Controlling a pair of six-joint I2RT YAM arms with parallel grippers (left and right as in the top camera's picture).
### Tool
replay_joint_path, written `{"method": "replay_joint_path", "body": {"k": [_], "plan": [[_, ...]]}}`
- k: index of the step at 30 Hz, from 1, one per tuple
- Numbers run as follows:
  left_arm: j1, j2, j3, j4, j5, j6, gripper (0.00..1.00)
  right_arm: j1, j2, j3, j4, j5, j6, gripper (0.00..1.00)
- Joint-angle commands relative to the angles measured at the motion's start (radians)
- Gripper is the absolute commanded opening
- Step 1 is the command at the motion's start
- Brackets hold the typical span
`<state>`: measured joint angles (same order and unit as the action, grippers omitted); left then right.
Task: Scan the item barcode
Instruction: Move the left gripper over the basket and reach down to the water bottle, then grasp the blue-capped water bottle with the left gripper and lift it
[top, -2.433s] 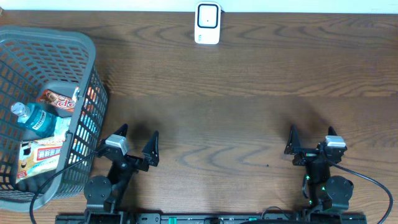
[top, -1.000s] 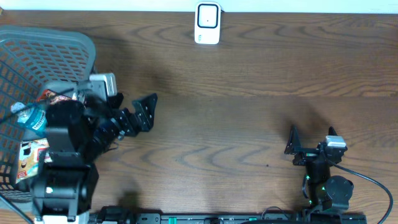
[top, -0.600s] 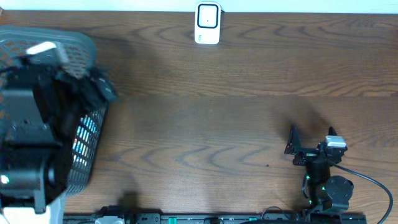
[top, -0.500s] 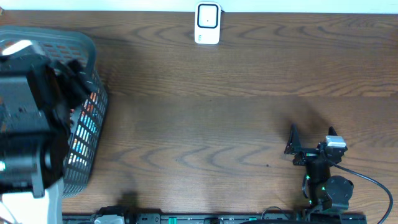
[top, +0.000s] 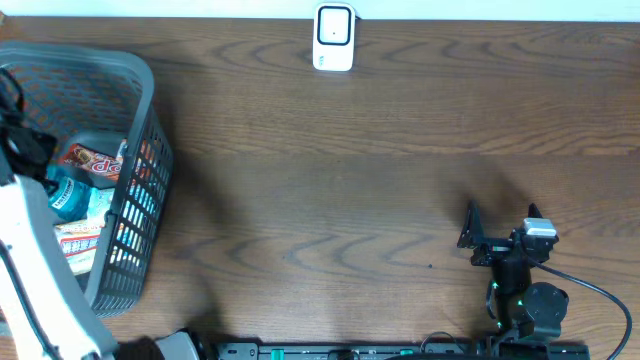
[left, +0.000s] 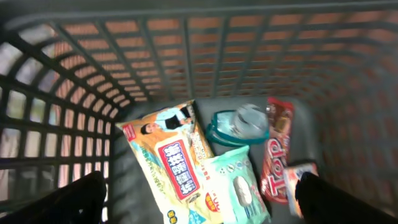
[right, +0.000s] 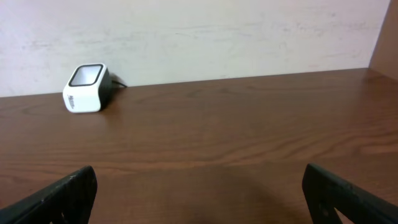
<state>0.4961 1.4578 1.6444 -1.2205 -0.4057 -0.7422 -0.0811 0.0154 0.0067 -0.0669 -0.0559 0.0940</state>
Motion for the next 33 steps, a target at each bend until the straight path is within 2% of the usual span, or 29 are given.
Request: {"method": "replay_joint_path", "body": {"k": [1,10,33], "plan": [[0.037,0.073,0.011,0.013,0.075,-0.043,0.98,-0.003,-0.004,-0.001,-0.004,0.002,-0.006,0.99],[0.060,0.243,0.011,0.052,0.084,-0.072,0.98,-0.003,-0.004,-0.001,-0.004,0.002,-0.006,0.99],[0.065,0.383,0.011,0.138,0.084,-0.072,0.98,-0.003,-0.004,-0.001,-0.004,0.002,-0.006,0.99]]}}
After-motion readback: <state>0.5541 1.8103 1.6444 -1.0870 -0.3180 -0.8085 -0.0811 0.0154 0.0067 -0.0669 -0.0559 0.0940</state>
